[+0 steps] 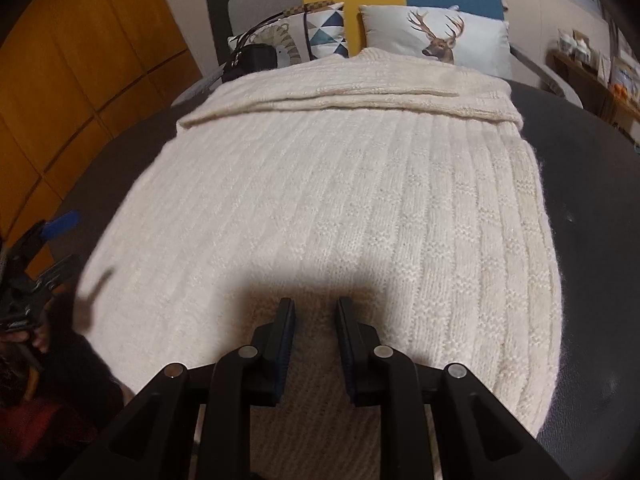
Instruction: Fold clothes
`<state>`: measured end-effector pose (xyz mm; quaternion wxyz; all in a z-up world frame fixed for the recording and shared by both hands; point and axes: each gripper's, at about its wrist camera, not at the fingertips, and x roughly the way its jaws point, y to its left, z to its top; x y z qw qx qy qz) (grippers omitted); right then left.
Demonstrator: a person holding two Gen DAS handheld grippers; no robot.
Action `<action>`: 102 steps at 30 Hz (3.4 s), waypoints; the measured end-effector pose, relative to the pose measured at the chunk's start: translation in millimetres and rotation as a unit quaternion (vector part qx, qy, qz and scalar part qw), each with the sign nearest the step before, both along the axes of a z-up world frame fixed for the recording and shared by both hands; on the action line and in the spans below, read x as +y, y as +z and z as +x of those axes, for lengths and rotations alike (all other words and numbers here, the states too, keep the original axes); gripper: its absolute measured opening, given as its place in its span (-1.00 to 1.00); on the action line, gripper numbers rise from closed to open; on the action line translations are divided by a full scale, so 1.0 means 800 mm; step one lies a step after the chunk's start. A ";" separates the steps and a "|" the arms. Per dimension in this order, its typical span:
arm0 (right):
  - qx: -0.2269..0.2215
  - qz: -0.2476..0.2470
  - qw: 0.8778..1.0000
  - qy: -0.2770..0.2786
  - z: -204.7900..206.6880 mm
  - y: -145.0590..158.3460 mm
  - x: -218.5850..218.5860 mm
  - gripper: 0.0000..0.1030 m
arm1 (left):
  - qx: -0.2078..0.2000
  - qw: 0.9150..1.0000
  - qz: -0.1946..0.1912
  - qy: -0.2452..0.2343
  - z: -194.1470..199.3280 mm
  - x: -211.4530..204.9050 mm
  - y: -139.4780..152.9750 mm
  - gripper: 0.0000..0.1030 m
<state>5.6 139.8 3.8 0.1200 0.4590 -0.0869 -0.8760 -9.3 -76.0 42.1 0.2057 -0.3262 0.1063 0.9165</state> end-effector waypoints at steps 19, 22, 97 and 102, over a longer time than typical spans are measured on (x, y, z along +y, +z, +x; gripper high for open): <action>-0.046 0.043 0.998 -0.012 0.121 0.018 0.075 -0.60 | -0.060 0.998 -0.011 0.004 -0.049 0.051 -0.059 0.75; -0.020 0.027 0.998 -0.054 0.125 0.027 0.094 -0.69 | -0.061 0.998 -0.012 0.003 -0.055 0.052 -0.060 0.75; -0.022 0.056 0.993 0.106 -0.027 0.015 -0.079 -0.64 | -0.039 0.996 -0.067 0.039 -0.070 0.045 -0.046 0.77; -0.070 0.048 0.995 0.048 -0.074 -0.013 -0.054 -0.61 | -0.075 0.996 -0.032 0.045 -0.078 0.029 -0.052 0.77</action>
